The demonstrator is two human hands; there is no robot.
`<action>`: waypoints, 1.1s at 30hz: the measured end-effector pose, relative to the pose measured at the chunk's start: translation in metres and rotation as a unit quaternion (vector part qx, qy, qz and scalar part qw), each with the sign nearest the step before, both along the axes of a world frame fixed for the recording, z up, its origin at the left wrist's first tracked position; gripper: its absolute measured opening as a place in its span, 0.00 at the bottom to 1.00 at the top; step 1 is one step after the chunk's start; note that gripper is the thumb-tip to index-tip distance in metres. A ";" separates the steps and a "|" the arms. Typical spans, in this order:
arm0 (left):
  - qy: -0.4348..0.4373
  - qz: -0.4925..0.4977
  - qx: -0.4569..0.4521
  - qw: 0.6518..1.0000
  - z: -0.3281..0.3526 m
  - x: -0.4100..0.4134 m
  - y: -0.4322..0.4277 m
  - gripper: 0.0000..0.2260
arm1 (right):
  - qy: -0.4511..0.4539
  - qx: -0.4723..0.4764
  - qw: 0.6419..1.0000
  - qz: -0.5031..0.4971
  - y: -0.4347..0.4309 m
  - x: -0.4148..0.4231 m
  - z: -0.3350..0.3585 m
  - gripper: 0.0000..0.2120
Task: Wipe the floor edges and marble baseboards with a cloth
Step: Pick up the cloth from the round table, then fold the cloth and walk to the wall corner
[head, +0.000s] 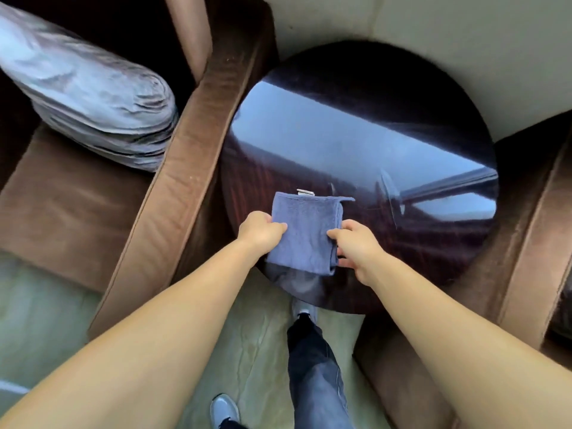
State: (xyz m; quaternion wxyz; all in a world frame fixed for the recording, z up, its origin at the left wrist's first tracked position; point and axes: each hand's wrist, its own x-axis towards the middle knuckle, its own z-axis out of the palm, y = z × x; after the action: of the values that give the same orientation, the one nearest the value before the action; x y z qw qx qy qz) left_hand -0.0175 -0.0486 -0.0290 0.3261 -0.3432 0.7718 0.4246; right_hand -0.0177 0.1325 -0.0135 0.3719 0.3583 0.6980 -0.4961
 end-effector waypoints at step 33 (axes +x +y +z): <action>0.277 0.535 -0.022 0.798 0.282 0.510 -0.592 0.06 | 0.333 -0.176 0.843 0.384 -0.662 0.351 0.294 0.04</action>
State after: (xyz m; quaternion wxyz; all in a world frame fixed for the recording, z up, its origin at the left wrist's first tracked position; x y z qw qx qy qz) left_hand 0.4926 -0.6403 0.2532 -0.1876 -0.5760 0.5320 0.5916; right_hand 0.3333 -0.5294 0.2802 0.3345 -0.1972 0.7625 -0.5176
